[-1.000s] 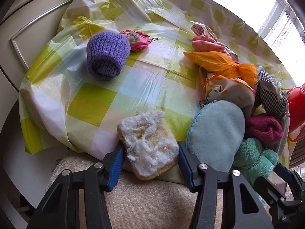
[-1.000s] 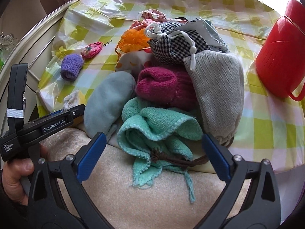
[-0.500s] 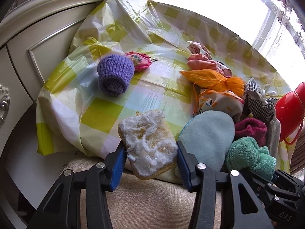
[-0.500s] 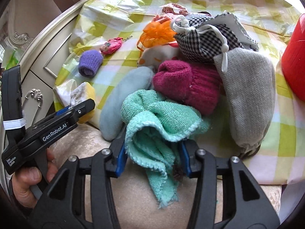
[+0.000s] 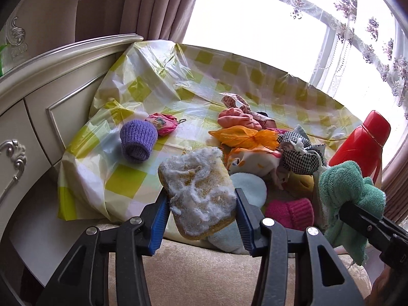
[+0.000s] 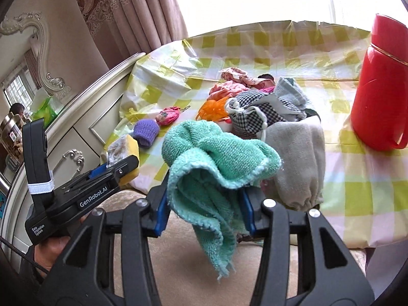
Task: Organize soft objects
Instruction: 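Carry sponge and towel into the white box and open both grippers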
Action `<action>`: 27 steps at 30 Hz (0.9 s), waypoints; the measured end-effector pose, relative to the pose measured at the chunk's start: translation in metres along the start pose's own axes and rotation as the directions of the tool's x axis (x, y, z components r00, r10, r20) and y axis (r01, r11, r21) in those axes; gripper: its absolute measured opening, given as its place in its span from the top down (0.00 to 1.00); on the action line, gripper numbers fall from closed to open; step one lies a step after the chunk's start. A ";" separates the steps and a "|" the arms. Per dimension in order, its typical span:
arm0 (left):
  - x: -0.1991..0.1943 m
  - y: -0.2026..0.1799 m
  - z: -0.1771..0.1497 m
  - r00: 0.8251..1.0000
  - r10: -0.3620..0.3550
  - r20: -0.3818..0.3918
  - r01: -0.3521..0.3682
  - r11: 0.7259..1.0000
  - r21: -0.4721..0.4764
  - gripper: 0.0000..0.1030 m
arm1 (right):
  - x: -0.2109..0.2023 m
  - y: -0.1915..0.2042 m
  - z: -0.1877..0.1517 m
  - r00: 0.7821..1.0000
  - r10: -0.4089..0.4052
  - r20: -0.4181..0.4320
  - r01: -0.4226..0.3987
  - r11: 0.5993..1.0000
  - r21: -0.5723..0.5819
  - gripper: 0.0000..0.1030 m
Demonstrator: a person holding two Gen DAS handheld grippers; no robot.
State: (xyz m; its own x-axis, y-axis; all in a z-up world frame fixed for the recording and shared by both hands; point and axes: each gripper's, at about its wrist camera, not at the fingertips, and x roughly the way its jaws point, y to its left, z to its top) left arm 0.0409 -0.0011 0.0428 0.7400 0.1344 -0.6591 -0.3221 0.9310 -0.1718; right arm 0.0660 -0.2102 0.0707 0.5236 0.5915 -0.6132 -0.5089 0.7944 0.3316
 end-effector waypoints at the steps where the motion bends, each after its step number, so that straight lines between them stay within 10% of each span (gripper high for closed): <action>1: -0.002 -0.005 -0.001 1.000 -0.012 0.003 0.011 1.000 0.013 0.52 | -0.006 -0.005 0.000 1.000 -0.018 0.011 0.018 1.000 0.010 0.51; 16: -0.030 -0.132 -0.025 0.952 -0.294 -0.088 0.307 0.916 0.258 0.52 | -0.113 -0.138 -0.044 0.930 -0.366 -0.019 0.360 0.899 0.249 0.51; 27: -0.047 -0.248 -0.058 0.804 -0.521 -0.285 0.594 0.725 0.349 0.50 | -0.176 -0.208 -0.071 0.831 -0.552 -0.067 0.534 0.760 0.371 0.51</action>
State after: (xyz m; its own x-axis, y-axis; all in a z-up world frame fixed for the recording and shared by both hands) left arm 0.0513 -0.2586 0.0741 0.5946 -0.4742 -0.6493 0.4118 0.8732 -0.2607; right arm 0.0309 -0.4893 0.0588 0.6701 0.0444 -0.7410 0.1464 0.9707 0.1905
